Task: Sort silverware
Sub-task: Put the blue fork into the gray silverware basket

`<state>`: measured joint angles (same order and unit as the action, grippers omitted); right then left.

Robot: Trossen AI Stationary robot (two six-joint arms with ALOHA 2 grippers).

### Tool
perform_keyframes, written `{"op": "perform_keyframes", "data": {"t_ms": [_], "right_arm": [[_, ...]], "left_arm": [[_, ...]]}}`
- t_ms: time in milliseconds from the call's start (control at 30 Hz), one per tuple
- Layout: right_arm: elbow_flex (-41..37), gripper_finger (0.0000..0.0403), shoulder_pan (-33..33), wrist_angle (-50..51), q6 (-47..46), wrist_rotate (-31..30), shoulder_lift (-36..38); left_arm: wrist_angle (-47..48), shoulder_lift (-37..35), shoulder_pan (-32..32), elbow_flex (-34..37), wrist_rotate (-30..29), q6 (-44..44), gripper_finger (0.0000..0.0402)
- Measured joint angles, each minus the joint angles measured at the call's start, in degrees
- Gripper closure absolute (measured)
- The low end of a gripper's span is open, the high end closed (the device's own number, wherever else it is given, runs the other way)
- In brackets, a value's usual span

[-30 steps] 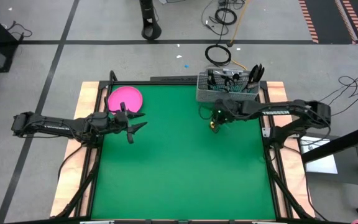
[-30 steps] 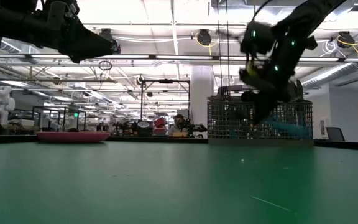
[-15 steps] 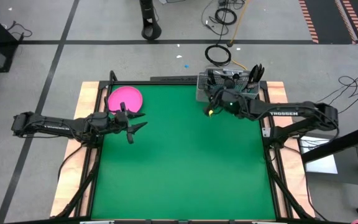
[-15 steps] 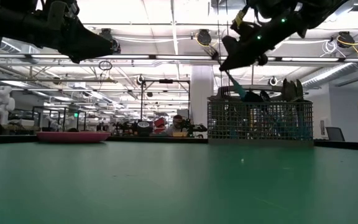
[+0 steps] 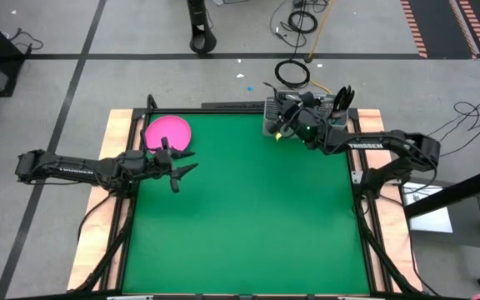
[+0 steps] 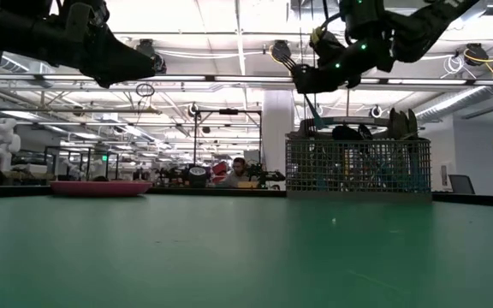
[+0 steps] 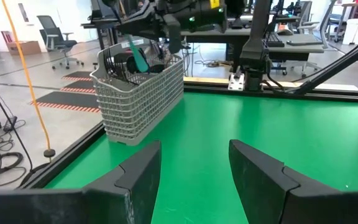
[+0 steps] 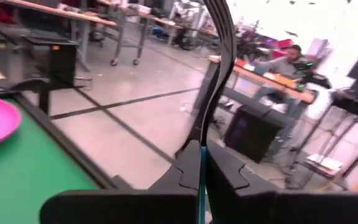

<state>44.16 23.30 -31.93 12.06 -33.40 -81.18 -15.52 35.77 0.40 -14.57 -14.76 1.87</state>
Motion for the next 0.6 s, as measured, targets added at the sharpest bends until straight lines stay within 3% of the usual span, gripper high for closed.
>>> {"op": "perform_keyframes", "data": {"t_ms": [167,400,600], "right_arm": [[0.0,0.0403,1.9,-5.5,2.9,-3.0,-2.5],[0.0,0.0403,4.8,-5.5,1.3,-3.2,-5.4],[0.0,0.0403,4.9,-5.5,2.0,-7.5,-6.4]], "left_arm": [[0.2,0.0,0.0,0.0,0.0,0.2,0.0210],[0.3,0.0,0.0,0.0,0.0,0.4,0.0210],[0.4,0.0,0.0,0.0,0.0,0.5,0.0210]]}}
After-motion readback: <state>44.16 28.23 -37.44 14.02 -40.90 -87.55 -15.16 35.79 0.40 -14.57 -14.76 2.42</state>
